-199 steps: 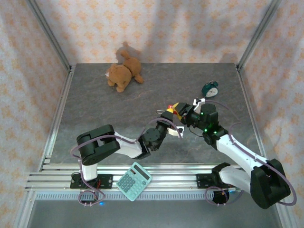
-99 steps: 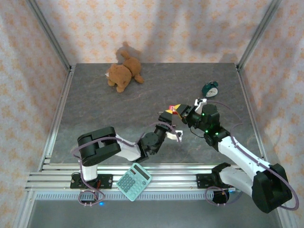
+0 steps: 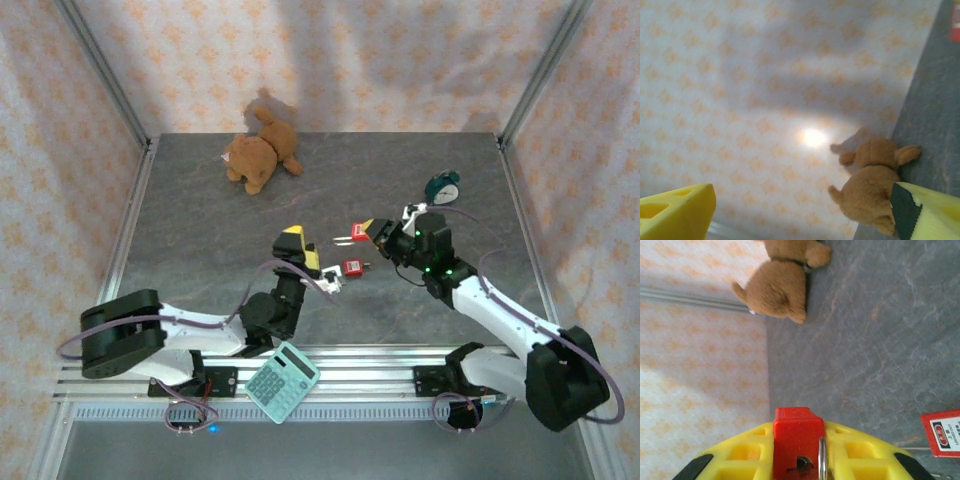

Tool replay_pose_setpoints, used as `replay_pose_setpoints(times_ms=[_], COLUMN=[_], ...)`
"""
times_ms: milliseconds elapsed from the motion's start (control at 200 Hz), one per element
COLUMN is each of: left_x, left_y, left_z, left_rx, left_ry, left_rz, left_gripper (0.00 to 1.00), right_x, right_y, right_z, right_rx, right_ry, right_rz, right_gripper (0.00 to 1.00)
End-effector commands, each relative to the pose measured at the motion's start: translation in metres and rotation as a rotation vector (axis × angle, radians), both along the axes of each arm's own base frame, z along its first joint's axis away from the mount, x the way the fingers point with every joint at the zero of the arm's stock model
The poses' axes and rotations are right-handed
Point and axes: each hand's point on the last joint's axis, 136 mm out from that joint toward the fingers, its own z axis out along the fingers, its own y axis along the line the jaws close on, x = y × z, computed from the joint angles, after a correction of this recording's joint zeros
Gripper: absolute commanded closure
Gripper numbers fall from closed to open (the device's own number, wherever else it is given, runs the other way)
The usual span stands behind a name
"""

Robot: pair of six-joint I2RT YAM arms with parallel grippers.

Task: Unlock with the key

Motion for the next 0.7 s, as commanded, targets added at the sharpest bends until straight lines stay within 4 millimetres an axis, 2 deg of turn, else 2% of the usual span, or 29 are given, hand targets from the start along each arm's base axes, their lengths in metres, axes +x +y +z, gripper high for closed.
replay_pose_setpoints(times_ms=[0, 145, 285, 415, 556, 696], left_x=[0.002, 0.010, 0.019, 0.024, 0.027, 0.030], left_y=[0.034, 0.055, 0.062, 0.059, 0.056, 0.053], left_z=[0.018, 0.027, 0.031, 0.024, 0.017, 0.012], left_rx=[-0.148, -0.217, -0.260, -0.248, -0.245, -0.230], left_ry=[0.003, -0.006, -0.018, -0.007, 0.003, 0.009], left_rz=[0.120, 0.182, 0.206, 0.218, 0.222, 0.225], left_gripper=[0.08, 0.07, 0.07, 0.07, 0.07, 0.07], right_x=[0.011, 0.028, 0.048, 0.063, 0.072, 0.079], right_y=[0.028, 0.058, 0.085, 0.094, 0.093, 0.095], right_z=[0.014, -0.004, -0.022, -0.045, -0.074, -0.089], right_rx=[-0.002, -0.011, 0.013, -0.008, -0.063, -0.047], right_ry=[-0.088, -0.080, -0.056, -0.024, 0.030, 0.052], right_rz=[0.053, 0.103, 0.155, 0.152, 0.133, 0.128], right_gripper=[0.83, 0.83, 0.85, 0.85, 0.83, 0.83])
